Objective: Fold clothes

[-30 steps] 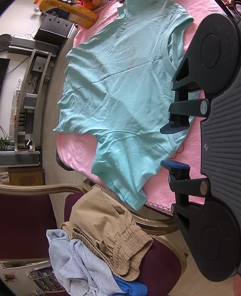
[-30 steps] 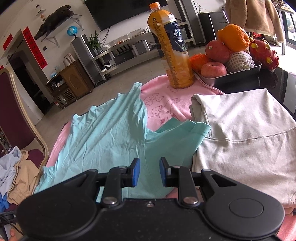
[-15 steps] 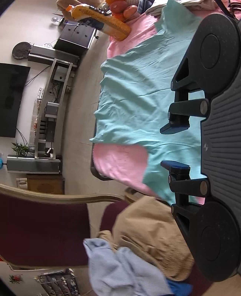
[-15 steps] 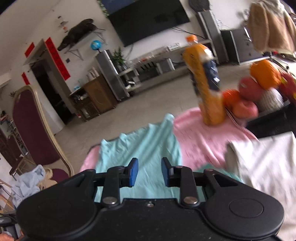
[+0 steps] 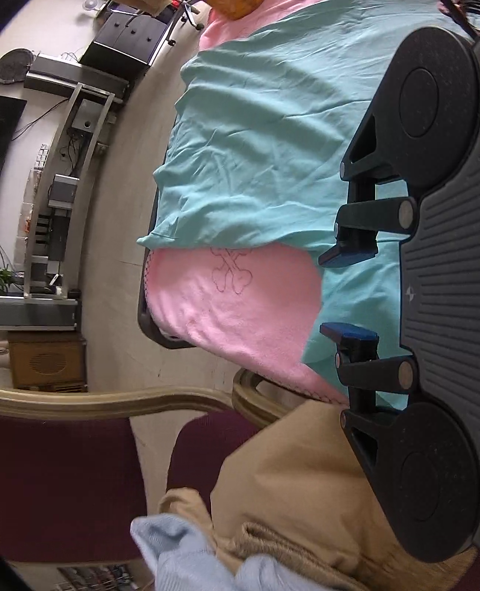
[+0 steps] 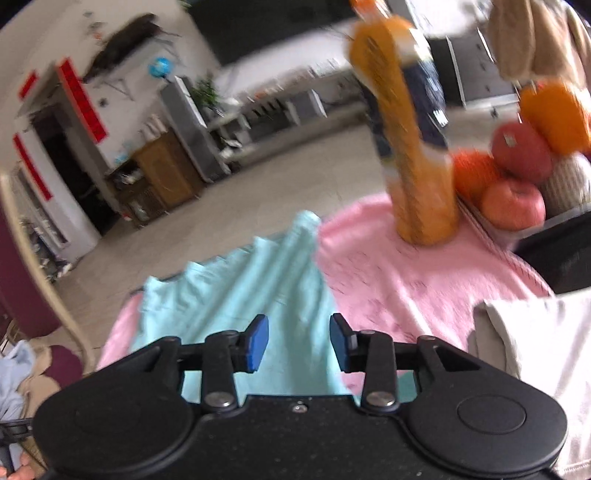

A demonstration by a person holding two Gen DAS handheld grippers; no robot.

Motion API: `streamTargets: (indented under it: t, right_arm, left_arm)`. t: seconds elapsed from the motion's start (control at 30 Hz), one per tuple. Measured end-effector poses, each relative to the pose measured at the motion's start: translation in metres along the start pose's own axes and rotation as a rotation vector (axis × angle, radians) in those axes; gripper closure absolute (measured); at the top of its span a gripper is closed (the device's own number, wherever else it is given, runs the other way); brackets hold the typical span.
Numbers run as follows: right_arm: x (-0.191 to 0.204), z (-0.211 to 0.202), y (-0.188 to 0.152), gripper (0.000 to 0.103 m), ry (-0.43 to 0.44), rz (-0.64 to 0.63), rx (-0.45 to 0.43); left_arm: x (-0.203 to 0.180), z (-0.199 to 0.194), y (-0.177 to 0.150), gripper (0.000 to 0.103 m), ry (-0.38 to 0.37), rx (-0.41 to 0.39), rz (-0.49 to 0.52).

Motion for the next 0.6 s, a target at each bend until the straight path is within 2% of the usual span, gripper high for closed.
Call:
streamTargets:
  t: [0.1, 0.2, 0.27, 0.37, 0.5, 0.6]
  right_arm:
    - [-0.010, 0.022, -0.023, 0.068, -0.013, 0.005, 0.115]
    - [-0.013, 0.035, -0.044, 0.068, -0.031, -0.044, 0.189]
    - [-0.012, 0.038, -0.052, 0.068, -0.041, -0.066, 0.204]
    - [-0.010, 0.039, -0.058, 0.068, -0.036, -0.081, 0.203]
    - [-0.003, 0.039, -0.065, 0.068, -0.014, -0.124, 0.208]
    - [-0.001, 0.041, -0.064, 0.068, -0.011, -0.151, 0.209]
  left_arm:
    - [-0.009, 0.011, -0.003, 0.066, -0.035, 0.017, 0.029]
    - [-0.018, 0.010, -0.009, 0.066, -0.049, 0.020, 0.055]
    - [-0.022, 0.009, -0.012, 0.067, -0.053, 0.019, 0.058]
    - [-0.027, 0.007, -0.017, 0.083, -0.062, 0.022, 0.062]
    - [-0.038, 0.002, -0.024, 0.082, -0.083, 0.024, 0.111]
    - [-0.038, 0.009, -0.034, 0.082, -0.043, 0.060, 0.153]
Point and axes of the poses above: each gripper's, at about its wrist camera, not at the fingertips, and z roughly the way its jaws point, x to its left, y to its top, the point moved 10 cm from there along z, roughly the way its jaws point, and after that the axes turned 13 degrees about -x, right-handed, at the moved point
